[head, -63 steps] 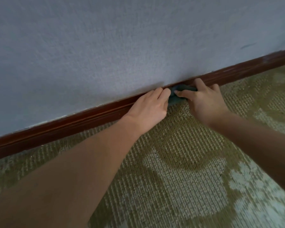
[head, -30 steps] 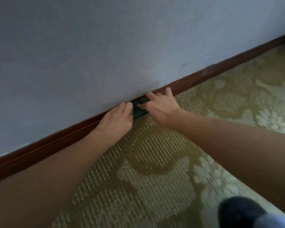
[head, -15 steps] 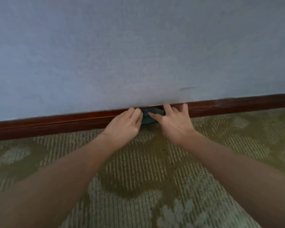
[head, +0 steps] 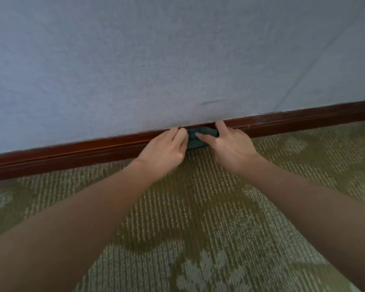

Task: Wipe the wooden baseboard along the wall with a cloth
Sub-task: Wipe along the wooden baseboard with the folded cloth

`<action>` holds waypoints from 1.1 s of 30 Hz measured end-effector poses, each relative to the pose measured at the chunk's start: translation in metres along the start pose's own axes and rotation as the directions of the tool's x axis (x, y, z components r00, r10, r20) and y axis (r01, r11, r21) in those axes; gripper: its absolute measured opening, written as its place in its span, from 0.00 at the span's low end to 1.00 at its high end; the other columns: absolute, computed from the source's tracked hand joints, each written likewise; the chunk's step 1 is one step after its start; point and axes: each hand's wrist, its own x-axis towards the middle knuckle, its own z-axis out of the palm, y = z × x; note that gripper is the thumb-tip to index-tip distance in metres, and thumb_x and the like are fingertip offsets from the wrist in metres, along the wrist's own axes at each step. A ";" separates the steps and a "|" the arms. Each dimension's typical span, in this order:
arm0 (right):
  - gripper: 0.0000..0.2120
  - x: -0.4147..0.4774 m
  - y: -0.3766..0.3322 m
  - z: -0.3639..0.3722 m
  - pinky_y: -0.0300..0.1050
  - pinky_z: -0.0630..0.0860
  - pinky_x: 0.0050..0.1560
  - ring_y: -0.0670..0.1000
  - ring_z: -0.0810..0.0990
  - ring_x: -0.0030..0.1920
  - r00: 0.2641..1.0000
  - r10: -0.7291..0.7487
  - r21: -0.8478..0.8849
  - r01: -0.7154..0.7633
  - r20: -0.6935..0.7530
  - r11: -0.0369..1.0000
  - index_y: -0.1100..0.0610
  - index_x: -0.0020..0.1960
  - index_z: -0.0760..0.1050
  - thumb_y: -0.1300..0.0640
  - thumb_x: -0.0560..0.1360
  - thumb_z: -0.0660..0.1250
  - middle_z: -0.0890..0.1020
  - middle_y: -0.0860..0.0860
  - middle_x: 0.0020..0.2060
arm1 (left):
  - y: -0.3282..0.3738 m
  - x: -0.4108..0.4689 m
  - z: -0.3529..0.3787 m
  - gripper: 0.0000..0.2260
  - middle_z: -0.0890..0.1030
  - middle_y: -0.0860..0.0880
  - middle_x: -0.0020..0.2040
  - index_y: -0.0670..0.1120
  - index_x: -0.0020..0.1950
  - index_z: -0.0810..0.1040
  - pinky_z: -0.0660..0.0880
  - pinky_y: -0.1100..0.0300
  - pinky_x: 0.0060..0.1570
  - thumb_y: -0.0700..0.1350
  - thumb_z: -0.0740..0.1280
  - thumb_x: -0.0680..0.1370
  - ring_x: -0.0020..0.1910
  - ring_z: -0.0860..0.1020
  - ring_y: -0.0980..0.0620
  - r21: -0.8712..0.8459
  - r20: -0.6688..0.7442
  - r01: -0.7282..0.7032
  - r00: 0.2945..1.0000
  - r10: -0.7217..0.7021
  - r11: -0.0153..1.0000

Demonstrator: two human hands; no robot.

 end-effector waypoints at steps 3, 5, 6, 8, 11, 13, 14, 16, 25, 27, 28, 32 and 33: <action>0.28 -0.002 0.014 0.001 0.47 0.65 0.44 0.58 0.74 0.50 1.000 0.002 -0.017 -0.002 -0.003 1.000 0.44 0.74 0.55 0.57 0.78 0.59 0.66 0.57 0.58 | 0.004 0.010 0.001 0.21 0.78 0.44 0.42 0.34 0.53 0.80 0.76 0.59 0.39 0.34 0.77 0.62 0.39 0.77 0.48 -0.019 -0.003 -0.025 1.000 0.025 0.999; 0.27 -0.004 0.024 0.001 0.46 0.61 0.42 0.58 0.74 0.48 1.000 0.007 -0.029 -0.007 -0.008 1.000 0.45 0.74 0.56 0.57 0.78 0.60 0.67 0.57 0.57 | 0.007 0.020 0.000 0.19 0.79 0.45 0.42 0.36 0.53 0.81 0.75 0.61 0.38 0.35 0.76 0.63 0.40 0.77 0.49 -0.020 -0.016 -0.046 0.999 0.046 0.999; 0.27 -0.006 0.029 0.002 0.46 0.59 0.41 0.58 0.74 0.47 1.000 0.015 -0.034 -0.015 -0.009 0.999 0.45 0.74 0.57 0.57 0.77 0.60 0.67 0.57 0.57 | 0.009 0.025 -0.001 0.17 0.79 0.46 0.42 0.37 0.52 0.82 0.75 0.62 0.38 0.36 0.76 0.64 0.40 0.77 0.50 -0.030 -0.028 -0.057 0.998 0.056 0.998; 0.27 -0.011 0.040 0.004 0.45 0.58 0.40 0.58 0.74 0.46 0.999 0.045 -0.036 -0.046 -0.006 0.998 0.46 0.73 0.58 0.57 0.77 0.60 0.67 0.57 0.56 | 0.014 0.038 -0.003 0.14 0.79 0.47 0.43 0.39 0.51 0.82 0.74 0.63 0.38 0.37 0.75 0.66 0.41 0.77 0.51 -0.042 -0.058 -0.078 0.995 0.076 0.996; 0.26 -0.017 0.056 0.010 0.46 0.59 0.40 0.59 0.75 0.46 0.995 0.099 -0.026 -0.099 0.002 0.995 0.45 0.73 0.59 0.58 0.77 0.61 0.67 0.57 0.57 | 0.026 0.055 -0.001 0.12 0.78 0.48 0.46 0.40 0.53 0.82 0.74 0.64 0.40 0.39 0.71 0.70 0.44 0.77 0.52 -0.061 -0.083 -0.116 0.990 0.111 0.991; 0.27 -0.019 0.064 0.012 0.45 0.59 0.40 0.58 0.75 0.46 0.992 0.125 -0.011 -0.124 0.011 0.992 0.45 0.73 0.60 0.58 0.77 0.61 0.67 0.57 0.57 | 0.032 0.063 0.002 0.12 0.78 0.49 0.48 0.40 0.56 0.80 0.73 0.64 0.42 0.38 0.67 0.73 0.46 0.76 0.52 -0.048 -0.067 -0.117 0.991 0.114 0.992; 0.26 -0.019 0.067 0.012 0.45 0.59 0.40 0.58 0.75 0.46 0.991 0.130 -0.003 -0.130 0.011 0.991 0.44 0.73 0.60 0.58 0.77 0.61 0.67 0.57 0.57 | 0.034 0.066 0.002 0.12 0.78 0.49 0.48 0.40 0.55 0.80 0.73 0.64 0.42 0.38 0.66 0.73 0.46 0.76 0.52 -0.048 -0.062 -0.115 0.992 0.112 0.992; 0.26 -0.021 0.073 0.013 0.45 0.59 0.39 0.58 0.75 0.45 0.991 0.132 0.006 -0.132 0.008 0.991 0.44 0.72 0.60 0.58 0.77 0.60 0.67 0.57 0.56 | 0.034 0.072 0.000 0.10 0.78 0.49 0.46 0.40 0.52 0.82 0.73 0.64 0.39 0.38 0.69 0.72 0.43 0.76 0.52 -0.059 -0.056 -0.120 0.992 0.117 0.991; 0.25 -0.033 0.112 0.013 0.44 0.59 0.41 0.57 0.75 0.45 0.979 0.199 -0.016 -0.198 0.038 0.980 0.44 0.72 0.61 0.58 0.77 0.60 0.67 0.58 0.57 | 0.057 0.111 -0.007 0.16 0.73 0.46 0.56 0.37 0.63 0.74 0.72 0.61 0.49 0.36 0.57 0.77 0.54 0.73 0.49 -0.113 -0.034 -0.178 0.984 0.175 0.977; 0.25 -0.036 0.121 0.014 0.46 0.61 0.42 0.58 0.75 0.47 0.972 0.230 -0.037 -0.228 0.048 0.973 0.44 0.72 0.61 0.57 0.77 0.60 0.67 0.58 0.58 | 0.066 0.125 -0.006 0.17 0.69 0.43 0.59 0.35 0.65 0.69 0.70 0.58 0.52 0.33 0.52 0.78 0.57 0.70 0.45 -0.142 -0.048 -0.157 0.987 0.152 0.977; 0.25 -0.038 0.125 0.014 0.47 0.62 0.42 0.59 0.75 0.47 0.968 0.244 -0.043 -0.242 0.053 0.969 0.43 0.72 0.61 0.57 0.77 0.60 0.67 0.58 0.58 | 0.070 0.132 -0.007 0.17 0.68 0.42 0.60 0.34 0.66 0.68 0.69 0.57 0.53 0.32 0.50 0.78 0.58 0.69 0.44 -0.164 -0.042 -0.152 0.988 0.147 0.975; 0.26 -0.043 0.139 0.019 0.46 0.58 0.41 0.55 0.68 0.39 0.961 0.273 -0.042 -0.271 0.036 0.962 0.44 0.72 0.61 0.57 0.76 0.61 0.68 0.58 0.56 | 0.076 0.149 -0.006 0.12 0.69 0.42 0.56 0.36 0.63 0.68 0.60 0.56 0.52 0.35 0.52 0.81 0.53 0.69 0.46 -0.307 -0.045 -0.108 0.994 0.098 0.945; 0.26 -0.044 0.143 0.020 0.46 0.57 0.41 0.53 0.64 0.37 0.961 0.275 -0.041 -0.273 0.033 0.961 0.43 0.72 0.61 0.57 0.77 0.61 0.68 0.58 0.55 | 0.077 0.153 -0.007 0.11 0.70 0.43 0.55 0.37 0.62 0.68 0.57 0.55 0.51 0.36 0.52 0.82 0.51 0.69 0.46 -0.348 -0.041 -0.093 0.996 0.084 0.933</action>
